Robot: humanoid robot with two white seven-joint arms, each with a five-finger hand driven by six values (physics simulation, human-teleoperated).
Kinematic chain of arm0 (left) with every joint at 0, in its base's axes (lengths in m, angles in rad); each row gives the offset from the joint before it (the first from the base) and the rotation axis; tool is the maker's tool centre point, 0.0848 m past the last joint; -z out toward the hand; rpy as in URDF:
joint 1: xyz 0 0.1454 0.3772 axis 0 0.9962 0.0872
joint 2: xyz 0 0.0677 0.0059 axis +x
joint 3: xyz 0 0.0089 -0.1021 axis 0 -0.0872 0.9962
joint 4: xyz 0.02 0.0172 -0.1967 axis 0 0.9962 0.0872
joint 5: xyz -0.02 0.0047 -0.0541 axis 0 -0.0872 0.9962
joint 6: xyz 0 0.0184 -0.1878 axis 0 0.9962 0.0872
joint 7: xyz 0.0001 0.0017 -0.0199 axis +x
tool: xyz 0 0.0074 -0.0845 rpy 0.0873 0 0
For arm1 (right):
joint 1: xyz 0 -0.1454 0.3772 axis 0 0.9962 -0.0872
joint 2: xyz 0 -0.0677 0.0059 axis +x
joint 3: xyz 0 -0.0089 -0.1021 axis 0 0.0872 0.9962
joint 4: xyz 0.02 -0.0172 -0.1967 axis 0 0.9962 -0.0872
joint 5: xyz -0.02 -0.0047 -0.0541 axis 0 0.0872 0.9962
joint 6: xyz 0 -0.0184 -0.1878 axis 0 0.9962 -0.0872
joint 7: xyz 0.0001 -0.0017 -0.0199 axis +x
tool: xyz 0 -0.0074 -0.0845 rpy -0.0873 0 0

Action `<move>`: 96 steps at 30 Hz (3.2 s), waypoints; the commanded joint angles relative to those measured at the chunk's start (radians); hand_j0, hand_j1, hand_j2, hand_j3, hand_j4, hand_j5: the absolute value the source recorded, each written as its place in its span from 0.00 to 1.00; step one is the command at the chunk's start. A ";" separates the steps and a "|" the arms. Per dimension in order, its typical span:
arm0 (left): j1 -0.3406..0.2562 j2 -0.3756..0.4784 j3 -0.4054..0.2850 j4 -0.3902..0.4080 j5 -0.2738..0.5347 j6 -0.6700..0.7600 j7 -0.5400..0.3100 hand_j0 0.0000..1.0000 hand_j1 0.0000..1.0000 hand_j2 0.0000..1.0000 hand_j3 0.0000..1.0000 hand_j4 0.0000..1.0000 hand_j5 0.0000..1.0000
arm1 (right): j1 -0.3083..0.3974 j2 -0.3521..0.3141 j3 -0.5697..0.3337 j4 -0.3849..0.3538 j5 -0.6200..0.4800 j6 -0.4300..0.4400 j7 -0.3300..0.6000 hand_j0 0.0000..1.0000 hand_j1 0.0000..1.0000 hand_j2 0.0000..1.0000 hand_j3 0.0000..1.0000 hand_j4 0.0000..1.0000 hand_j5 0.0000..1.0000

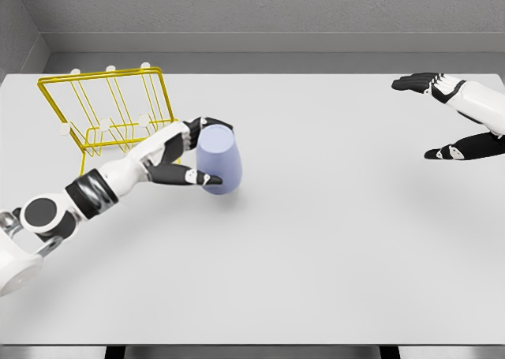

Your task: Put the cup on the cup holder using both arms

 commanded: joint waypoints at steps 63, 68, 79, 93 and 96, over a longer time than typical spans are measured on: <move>0.015 0.170 0.188 0.015 0.077 -0.063 0.000 0.72 0.72 0.72 0.72 0.72 0.72 | 0.000 -0.001 0.000 -0.002 -0.008 0.003 -0.001 1.00 1.00 1.00 1.00 1.00 1.00; 0.017 0.170 0.190 0.035 0.077 -0.063 0.000 0.73 0.73 0.73 0.73 0.73 0.73 | 0.000 -0.001 0.000 -0.002 -0.008 0.003 -0.001 1.00 1.00 1.00 1.00 1.00 1.00; 0.020 0.169 0.194 0.046 0.077 -0.063 0.000 0.73 0.73 0.73 0.73 0.73 0.73 | 0.000 -0.001 0.000 -0.001 -0.008 0.003 -0.001 1.00 1.00 1.00 1.00 1.00 1.00; 0.017 0.166 0.196 0.061 0.076 -0.063 0.000 0.91 0.91 0.91 0.91 0.91 0.91 | 0.000 -0.001 0.000 0.001 -0.008 0.003 -0.001 1.00 1.00 1.00 1.00 1.00 1.00; 0.017 0.163 0.196 0.056 0.076 -0.063 0.000 0.90 0.90 0.90 0.90 0.90 0.90 | 0.000 -0.001 0.000 0.001 -0.008 0.003 -0.001 1.00 1.00 1.00 1.00 1.00 1.00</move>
